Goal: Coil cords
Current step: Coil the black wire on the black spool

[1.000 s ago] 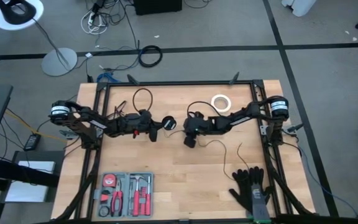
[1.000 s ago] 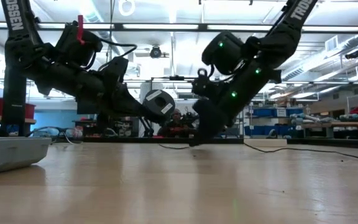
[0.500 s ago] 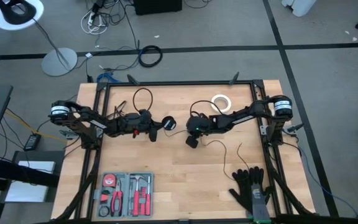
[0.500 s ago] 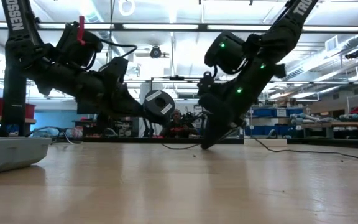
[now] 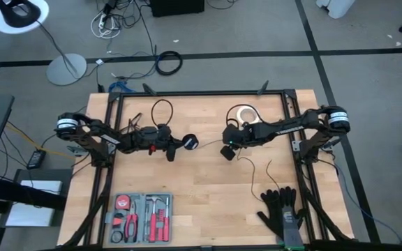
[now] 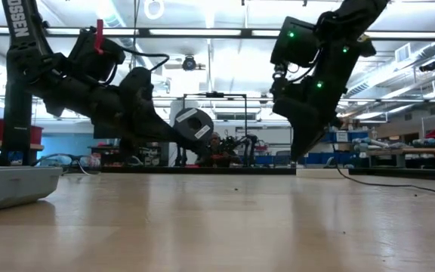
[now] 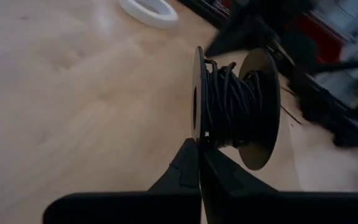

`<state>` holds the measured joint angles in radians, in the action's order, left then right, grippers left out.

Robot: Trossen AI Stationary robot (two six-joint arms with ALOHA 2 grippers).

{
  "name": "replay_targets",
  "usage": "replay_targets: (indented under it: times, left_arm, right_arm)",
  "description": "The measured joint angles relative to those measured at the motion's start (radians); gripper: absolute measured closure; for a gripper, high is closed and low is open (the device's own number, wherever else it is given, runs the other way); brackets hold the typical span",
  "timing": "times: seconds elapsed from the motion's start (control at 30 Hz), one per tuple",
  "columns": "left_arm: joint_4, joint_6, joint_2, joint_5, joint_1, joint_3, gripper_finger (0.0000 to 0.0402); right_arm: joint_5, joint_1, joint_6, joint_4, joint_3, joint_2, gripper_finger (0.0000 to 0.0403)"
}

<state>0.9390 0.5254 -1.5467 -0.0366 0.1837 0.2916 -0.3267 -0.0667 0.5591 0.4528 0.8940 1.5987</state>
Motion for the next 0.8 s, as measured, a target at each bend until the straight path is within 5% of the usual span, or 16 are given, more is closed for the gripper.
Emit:
replay_targets:
  times: [0.47,0.8]
  left_arm:
    - [-0.417,-0.118,0.001,-0.01,-0.006,0.097,0.0402]
    - [-0.557,-0.157,-0.001,0.116,-0.015,0.225,0.0402]
  right_arm:
    - [0.07,-0.054,-0.01,-0.181,0.0,-0.098,0.0403]
    - [0.263,-0.071,-0.046,-0.616,0.029,-0.017,0.0403]
